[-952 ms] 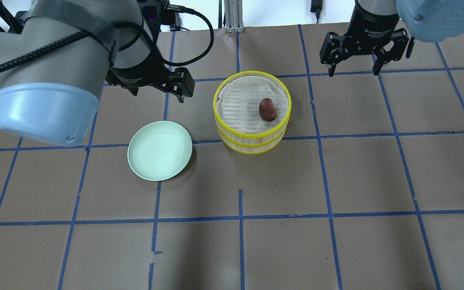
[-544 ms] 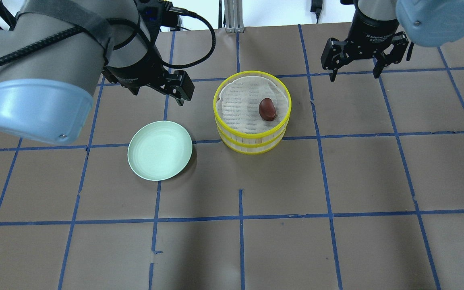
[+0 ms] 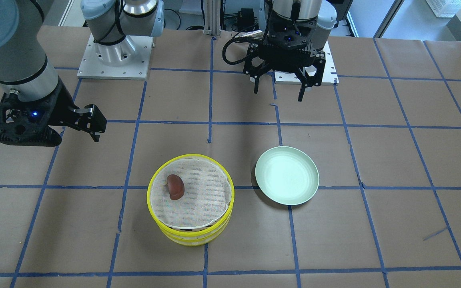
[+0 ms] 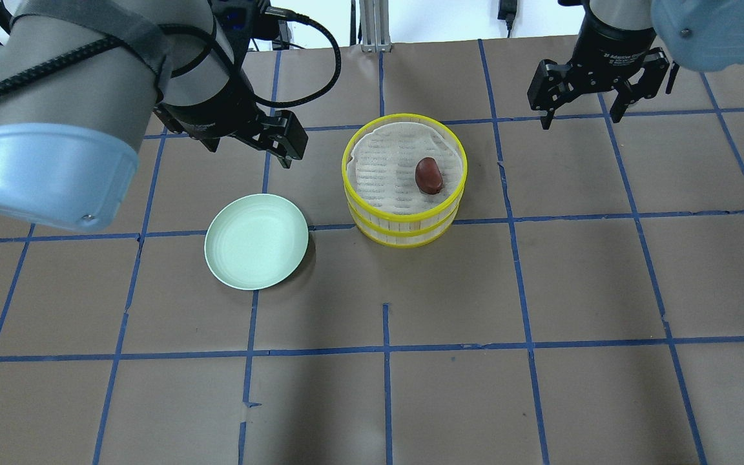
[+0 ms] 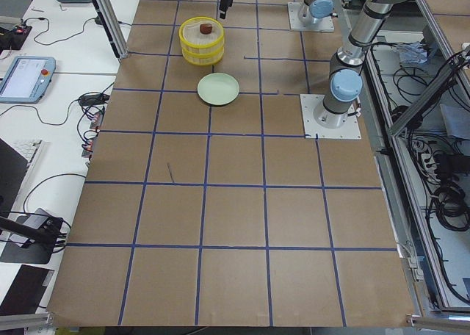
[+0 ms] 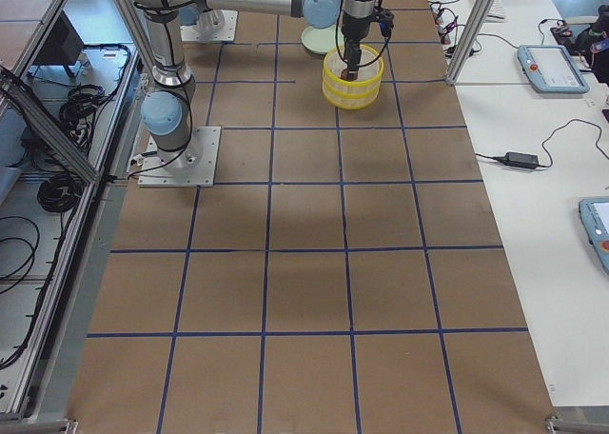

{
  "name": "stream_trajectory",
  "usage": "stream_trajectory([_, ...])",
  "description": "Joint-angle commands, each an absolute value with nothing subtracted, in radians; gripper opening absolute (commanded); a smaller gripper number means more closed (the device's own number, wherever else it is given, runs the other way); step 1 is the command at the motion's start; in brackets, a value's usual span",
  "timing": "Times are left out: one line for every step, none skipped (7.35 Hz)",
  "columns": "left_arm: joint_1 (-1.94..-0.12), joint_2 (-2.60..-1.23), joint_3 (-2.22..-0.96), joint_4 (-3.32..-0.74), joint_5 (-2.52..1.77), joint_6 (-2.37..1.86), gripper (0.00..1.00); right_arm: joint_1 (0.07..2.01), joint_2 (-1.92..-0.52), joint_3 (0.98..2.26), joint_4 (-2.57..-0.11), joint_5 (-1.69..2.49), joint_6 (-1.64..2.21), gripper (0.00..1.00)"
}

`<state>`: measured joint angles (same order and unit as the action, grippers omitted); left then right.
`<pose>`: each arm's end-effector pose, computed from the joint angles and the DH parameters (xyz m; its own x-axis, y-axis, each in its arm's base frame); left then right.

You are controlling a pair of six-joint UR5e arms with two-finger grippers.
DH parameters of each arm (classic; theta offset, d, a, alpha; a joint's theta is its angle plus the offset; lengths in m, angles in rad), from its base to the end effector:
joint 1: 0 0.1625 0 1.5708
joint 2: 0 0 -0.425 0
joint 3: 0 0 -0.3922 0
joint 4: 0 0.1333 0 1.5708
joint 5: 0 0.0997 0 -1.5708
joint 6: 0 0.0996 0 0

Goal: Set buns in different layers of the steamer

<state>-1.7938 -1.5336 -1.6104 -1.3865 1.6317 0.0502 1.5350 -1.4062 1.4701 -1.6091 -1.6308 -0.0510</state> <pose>-0.2330 -0.4521 0.5065 -0.9637 0.2579 -0.0689 0.2662 0.9474 -0.1777 0.1073 -0.5624 0.4548 -0.9981 -0.0168 0.0586 -0.0151 0.9995 0.0286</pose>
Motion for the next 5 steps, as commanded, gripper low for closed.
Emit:
stream_trajectory([-1.795, -1.526, -1.620, -1.420, 1.646, 0.049, 1.00, 1.534, -1.407, 1.473, -1.609, -1.623, -0.054, 1.00])
stream_trajectory([-1.793, -1.508, -1.631, -1.446, 1.649, 0.049, 1.00, 1.534, -1.393, 1.480, -1.611, -1.618, -0.054, 1.00])
stream_trajectory([-1.789, -1.493, -1.638, -1.486, 1.682, 0.049, 1.00, 1.534, -1.396, 1.485, -1.609, -1.618, -0.049, 1.00])
stream_trajectory([-1.787, -1.482, -1.647, -1.511, 1.687, 0.037, 1.00, 1.534, -1.391, 1.489, -1.609, -1.615, -0.048, 1.00])
stream_trajectory([-1.775, -1.473, -1.657, -1.520, 1.683, 0.041, 1.00, 1.534, -1.373, 1.488, -1.612, -1.615, -0.040, 1.00])
